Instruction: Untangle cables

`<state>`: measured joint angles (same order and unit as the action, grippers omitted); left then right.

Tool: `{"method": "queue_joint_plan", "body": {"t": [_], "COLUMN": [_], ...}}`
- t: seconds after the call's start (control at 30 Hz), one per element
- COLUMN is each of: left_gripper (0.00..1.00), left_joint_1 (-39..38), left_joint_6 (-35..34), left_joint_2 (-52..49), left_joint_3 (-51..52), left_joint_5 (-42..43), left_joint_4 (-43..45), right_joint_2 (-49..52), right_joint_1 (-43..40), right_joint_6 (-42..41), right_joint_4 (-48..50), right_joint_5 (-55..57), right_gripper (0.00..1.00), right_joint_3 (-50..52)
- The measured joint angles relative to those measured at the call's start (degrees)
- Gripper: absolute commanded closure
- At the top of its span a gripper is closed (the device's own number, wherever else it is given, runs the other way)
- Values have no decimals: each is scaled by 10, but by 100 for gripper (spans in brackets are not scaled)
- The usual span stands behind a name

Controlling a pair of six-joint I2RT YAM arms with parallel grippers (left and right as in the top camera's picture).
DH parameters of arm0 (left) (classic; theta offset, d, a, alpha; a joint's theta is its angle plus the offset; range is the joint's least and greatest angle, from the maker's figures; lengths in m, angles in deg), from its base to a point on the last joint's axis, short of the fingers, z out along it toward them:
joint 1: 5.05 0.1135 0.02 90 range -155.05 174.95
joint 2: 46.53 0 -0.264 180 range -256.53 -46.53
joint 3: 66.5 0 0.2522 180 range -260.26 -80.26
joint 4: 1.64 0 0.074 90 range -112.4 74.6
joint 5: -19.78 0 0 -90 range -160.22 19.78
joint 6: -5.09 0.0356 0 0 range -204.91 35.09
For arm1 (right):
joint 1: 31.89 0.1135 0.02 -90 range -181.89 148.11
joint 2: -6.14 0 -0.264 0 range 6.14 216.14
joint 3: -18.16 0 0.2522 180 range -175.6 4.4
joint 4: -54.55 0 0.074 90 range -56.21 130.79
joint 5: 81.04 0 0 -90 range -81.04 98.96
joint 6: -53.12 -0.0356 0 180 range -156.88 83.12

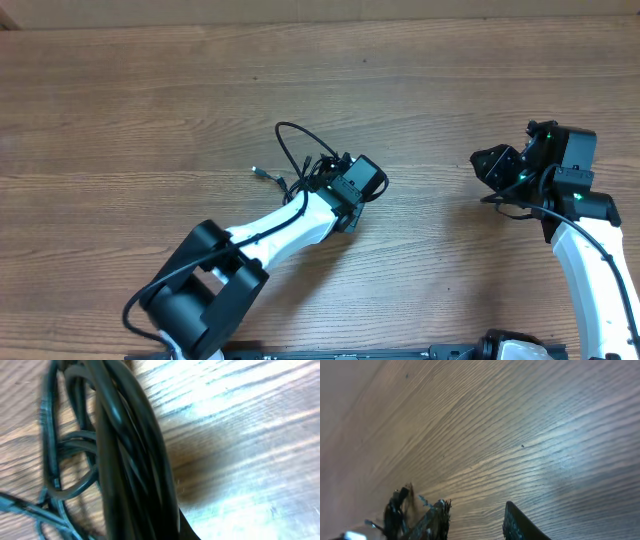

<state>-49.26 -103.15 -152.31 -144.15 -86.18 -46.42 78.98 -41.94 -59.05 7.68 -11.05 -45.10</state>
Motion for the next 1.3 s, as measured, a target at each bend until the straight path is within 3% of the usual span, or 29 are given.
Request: {"method": "queue_joint_plan", "body": {"t": [0.17, 0.43, 0.63, 0.87, 1.03, 1.3], "left_gripper": [96, 96, 96, 96, 96, 96], "left_joint_1": [17, 110, 192, 206, 206, 206], "left_joint_6": [52, 171, 354, 544, 562, 550], "left_joint_2": [99, 301, 366, 363, 347, 346], "left_joint_3": [-3, -51, -53, -52, -52, -52], "left_joint_5": [57, 259, 468, 555, 569, 647], "left_joint_4": [-18, -89, -205, -236, -240, -294], "right_joint_2": [0, 0, 0, 0, 0, 0], "right_joint_1": [0, 0, 6, 44, 81, 109], "right_joint_6": [50, 160, 203, 196, 234, 372], "right_joint_4": [1, 39, 119, 128, 142, 202], "right_joint_5": [-39, -255, -477, -574, -586, -593], "right_gripper": [77, 76, 71, 71, 65, 60], "right_joint_3": [0, 0, 0, 0, 0, 0]}}
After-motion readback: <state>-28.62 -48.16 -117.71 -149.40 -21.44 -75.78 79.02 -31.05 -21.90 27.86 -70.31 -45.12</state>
